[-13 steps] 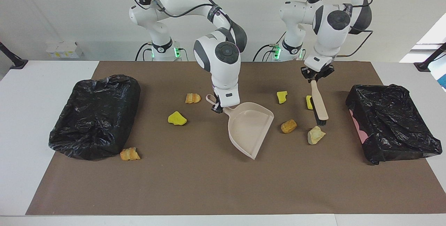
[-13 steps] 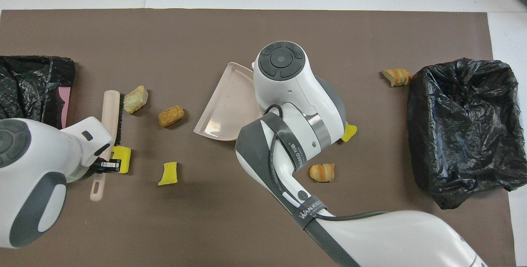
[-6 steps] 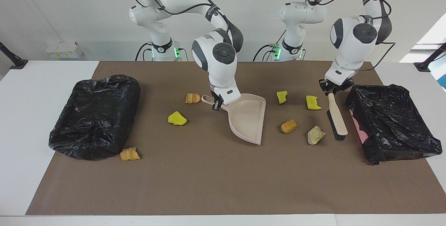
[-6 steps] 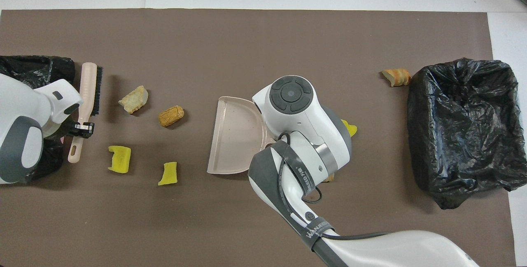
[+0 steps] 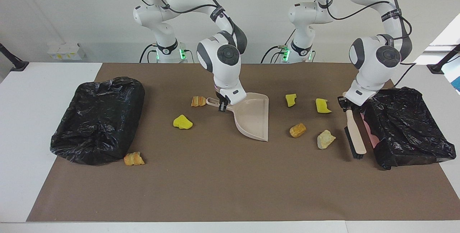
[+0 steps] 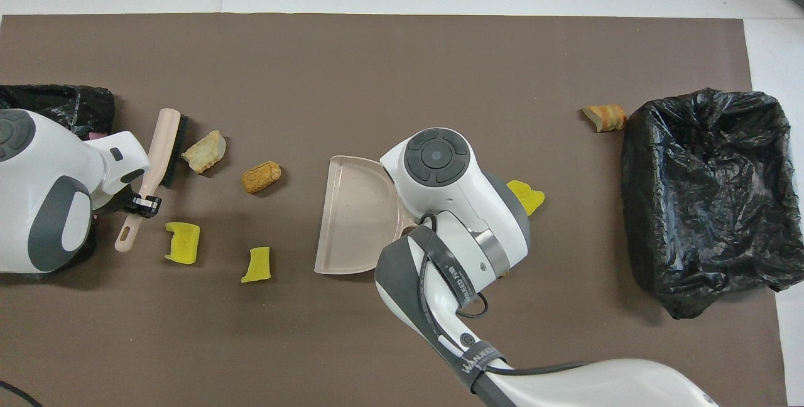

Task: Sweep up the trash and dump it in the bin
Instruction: 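Sweep the bread chunks into the dustpan with the brush in the left gripper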

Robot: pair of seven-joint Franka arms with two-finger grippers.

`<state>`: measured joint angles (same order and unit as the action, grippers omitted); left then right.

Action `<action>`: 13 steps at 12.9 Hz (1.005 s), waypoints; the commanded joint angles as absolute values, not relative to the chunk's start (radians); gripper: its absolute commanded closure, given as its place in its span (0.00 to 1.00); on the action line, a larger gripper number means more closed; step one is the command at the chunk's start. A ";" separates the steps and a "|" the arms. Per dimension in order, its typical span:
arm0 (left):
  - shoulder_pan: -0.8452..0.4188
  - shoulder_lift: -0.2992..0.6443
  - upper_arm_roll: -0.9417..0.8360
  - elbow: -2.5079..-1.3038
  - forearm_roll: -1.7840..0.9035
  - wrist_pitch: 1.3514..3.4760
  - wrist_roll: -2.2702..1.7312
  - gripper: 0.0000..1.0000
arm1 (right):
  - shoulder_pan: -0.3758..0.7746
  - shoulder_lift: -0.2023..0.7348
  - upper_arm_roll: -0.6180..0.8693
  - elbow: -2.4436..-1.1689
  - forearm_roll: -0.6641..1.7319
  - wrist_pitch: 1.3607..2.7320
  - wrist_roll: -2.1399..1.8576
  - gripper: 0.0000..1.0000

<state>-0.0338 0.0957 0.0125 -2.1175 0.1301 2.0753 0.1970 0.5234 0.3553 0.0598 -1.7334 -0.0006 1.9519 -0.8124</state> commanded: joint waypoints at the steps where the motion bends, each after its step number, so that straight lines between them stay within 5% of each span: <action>1: -0.095 0.045 0.012 -2.183 0.071 2.085 0.256 1.00 | 0.525 0.322 0.064 -1.785 0.002 1.986 -0.839 1.00; 13: -0.492 -0.063 0.012 -2.306 -0.041 2.069 0.108 1.00 | 0.526 0.321 0.064 -1.822 0.002 2.020 -0.839 1.00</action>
<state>-0.4273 -0.0238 -0.0035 -2.2737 -0.0277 2.0735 0.1688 0.5294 0.3499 0.0596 -1.7821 -0.0007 2.0031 -0.8124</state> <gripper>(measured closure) 0.744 0.687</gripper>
